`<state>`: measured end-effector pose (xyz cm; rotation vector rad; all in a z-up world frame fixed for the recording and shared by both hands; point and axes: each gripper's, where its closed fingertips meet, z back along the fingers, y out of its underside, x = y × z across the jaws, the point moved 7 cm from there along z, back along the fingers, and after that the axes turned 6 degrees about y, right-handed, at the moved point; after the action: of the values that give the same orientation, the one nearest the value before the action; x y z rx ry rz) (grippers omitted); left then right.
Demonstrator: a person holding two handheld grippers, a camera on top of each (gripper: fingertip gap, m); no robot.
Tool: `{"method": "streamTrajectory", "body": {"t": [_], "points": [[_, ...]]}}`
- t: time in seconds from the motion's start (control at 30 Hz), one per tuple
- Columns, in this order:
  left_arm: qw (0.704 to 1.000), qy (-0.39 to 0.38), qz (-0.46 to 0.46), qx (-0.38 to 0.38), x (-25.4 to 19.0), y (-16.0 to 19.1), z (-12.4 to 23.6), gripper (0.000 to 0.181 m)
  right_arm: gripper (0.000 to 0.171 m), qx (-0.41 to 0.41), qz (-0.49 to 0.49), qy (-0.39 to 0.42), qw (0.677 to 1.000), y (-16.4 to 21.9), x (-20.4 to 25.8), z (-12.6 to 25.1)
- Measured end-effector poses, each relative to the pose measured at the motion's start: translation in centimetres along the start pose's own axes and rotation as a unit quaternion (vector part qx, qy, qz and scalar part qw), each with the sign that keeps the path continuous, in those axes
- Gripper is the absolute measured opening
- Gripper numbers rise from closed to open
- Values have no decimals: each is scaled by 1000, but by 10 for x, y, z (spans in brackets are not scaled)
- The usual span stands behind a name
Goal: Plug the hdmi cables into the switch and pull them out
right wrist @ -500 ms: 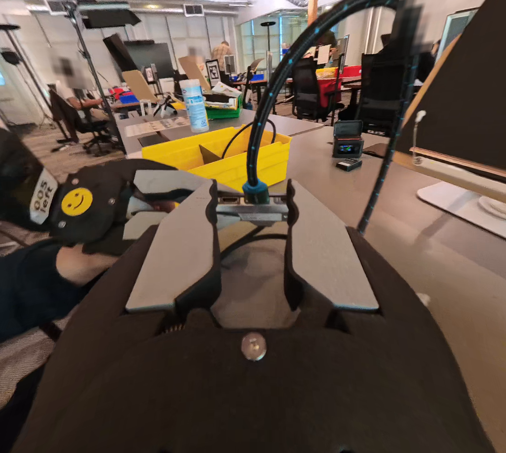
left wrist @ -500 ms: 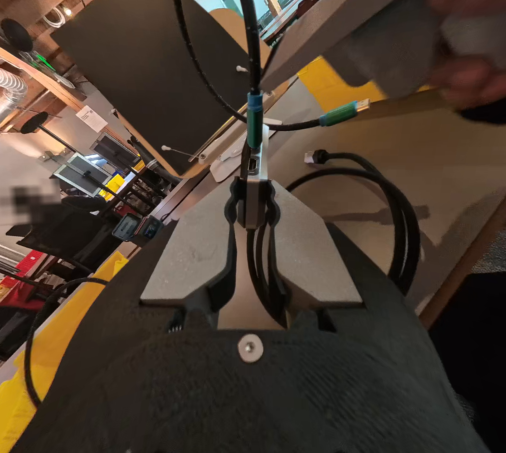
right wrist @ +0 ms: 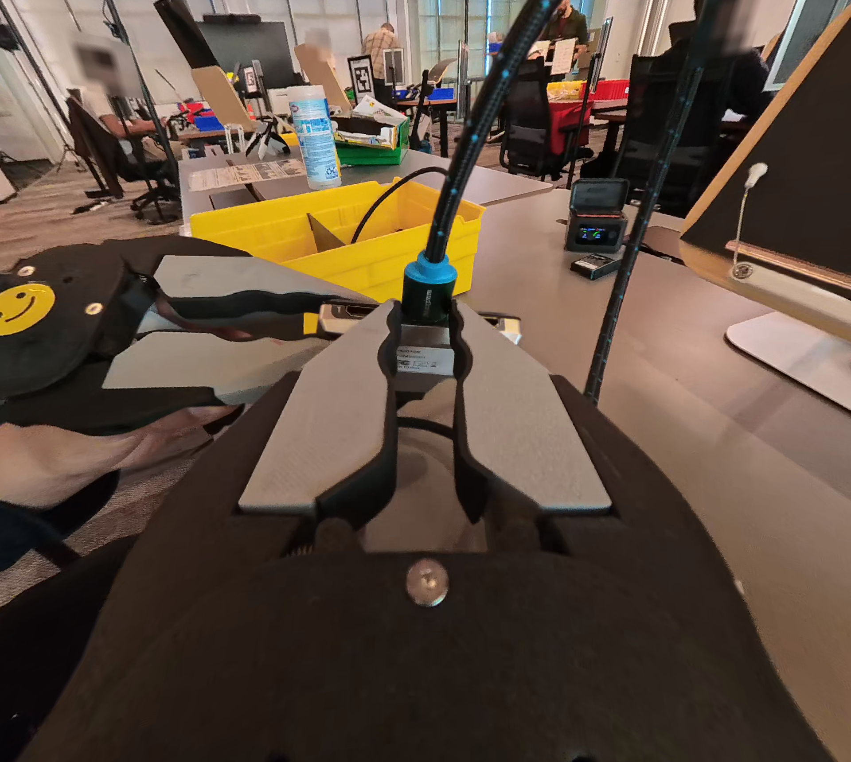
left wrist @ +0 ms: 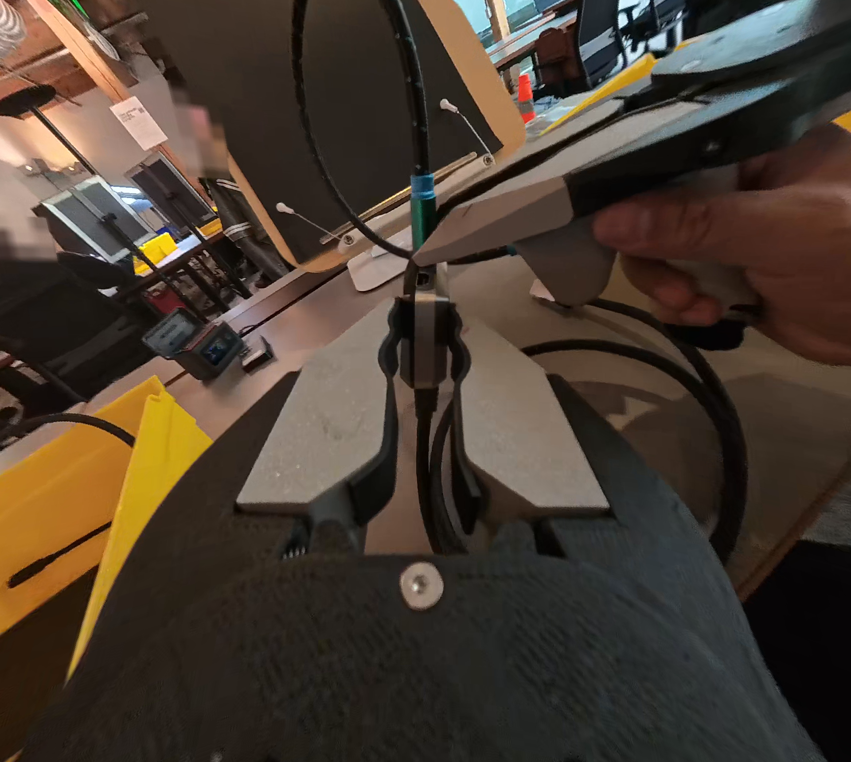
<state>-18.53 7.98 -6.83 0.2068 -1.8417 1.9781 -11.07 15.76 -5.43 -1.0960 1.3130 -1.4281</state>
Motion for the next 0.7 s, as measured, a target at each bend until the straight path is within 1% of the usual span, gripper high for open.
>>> {"method": "streamTrajectory", "body": {"t": [0.1,0.17,0.23,0.4,0.47,0.53,0.63,0.7], "points": [[1000,8,26,-6,6,1,-6,16,18,5,-19,-10,1000,1,-6,-6],[1000,2,14,4,7,4,-13,16,18,11,-25,-28,999,3,-5,-10],[1000,-5,-5,22,9,9,-20,17,18,20,-30,-29,999,7,-6,-14],[999,19,-3,43,13,16,-30,18,18,23,-65,-36,997,17,-17,-19],[999,22,10,24,15,20,-29,18,18,19,-82,-53,995,18,-19,-24],[1000,10,12,9,16,27,-29,18,18,36,-101,-71,992,20,-18,-32],[1000,-6,23,-5,20,39,-28,18,18,62,-95,-76,991,23,-17,-43],[999,-4,35,7,25,43,-29,18,18,74,-102,-81,989,26,-18,-50]]}}
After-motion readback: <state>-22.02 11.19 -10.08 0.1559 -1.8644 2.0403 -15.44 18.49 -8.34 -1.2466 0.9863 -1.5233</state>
